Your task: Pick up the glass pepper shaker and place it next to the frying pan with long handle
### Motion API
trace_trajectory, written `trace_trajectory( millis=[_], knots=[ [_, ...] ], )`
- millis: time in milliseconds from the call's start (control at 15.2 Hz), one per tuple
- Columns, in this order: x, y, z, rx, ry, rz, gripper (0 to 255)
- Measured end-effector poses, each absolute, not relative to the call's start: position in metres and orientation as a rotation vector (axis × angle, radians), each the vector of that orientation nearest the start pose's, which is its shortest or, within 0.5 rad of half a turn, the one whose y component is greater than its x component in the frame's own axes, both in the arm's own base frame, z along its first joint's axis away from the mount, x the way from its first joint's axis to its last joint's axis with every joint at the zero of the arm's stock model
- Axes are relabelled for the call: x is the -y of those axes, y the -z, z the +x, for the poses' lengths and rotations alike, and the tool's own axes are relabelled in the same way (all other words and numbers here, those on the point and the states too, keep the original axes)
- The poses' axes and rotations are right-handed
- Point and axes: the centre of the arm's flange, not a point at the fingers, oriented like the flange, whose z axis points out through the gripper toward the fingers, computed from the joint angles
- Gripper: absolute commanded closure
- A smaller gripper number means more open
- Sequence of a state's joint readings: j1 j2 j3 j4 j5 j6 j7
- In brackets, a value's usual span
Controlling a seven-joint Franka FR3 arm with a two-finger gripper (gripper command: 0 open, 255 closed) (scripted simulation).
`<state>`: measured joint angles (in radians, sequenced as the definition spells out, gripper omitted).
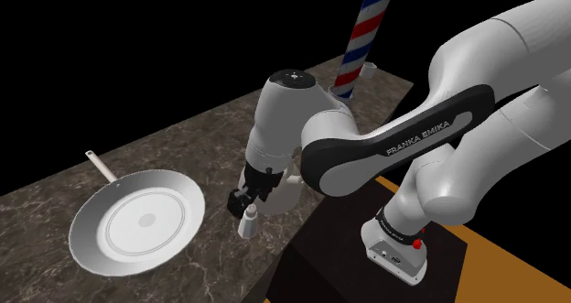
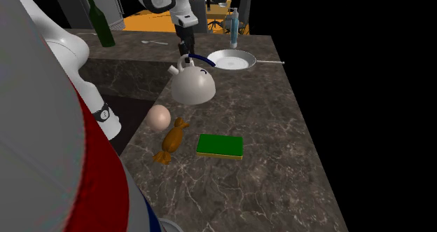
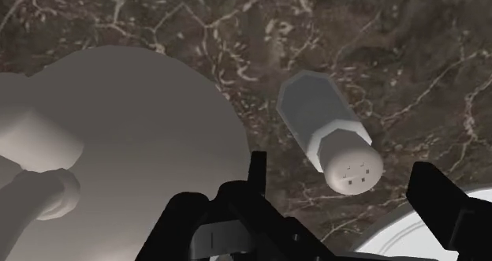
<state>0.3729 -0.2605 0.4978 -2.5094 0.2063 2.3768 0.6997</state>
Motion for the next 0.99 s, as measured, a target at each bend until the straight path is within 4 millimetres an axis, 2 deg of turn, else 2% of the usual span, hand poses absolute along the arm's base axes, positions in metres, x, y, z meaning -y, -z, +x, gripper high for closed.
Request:
trace_trajectory(
  millis=[264, 528, 660, 990],
  knots=[
    [-0.346, -0.374, 0.29, 0.032, 0.086, -3.047, 0],
    [-0.343, -0.41, 0.29, 0.032, 0.088, -3.046, 0],
    [-0.342, -0.42, 0.288, 0.032, 0.087, -3.047, 0],
    [-0.341, -0.424, 0.288, 0.032, 0.086, -3.047, 0]
  ],
)
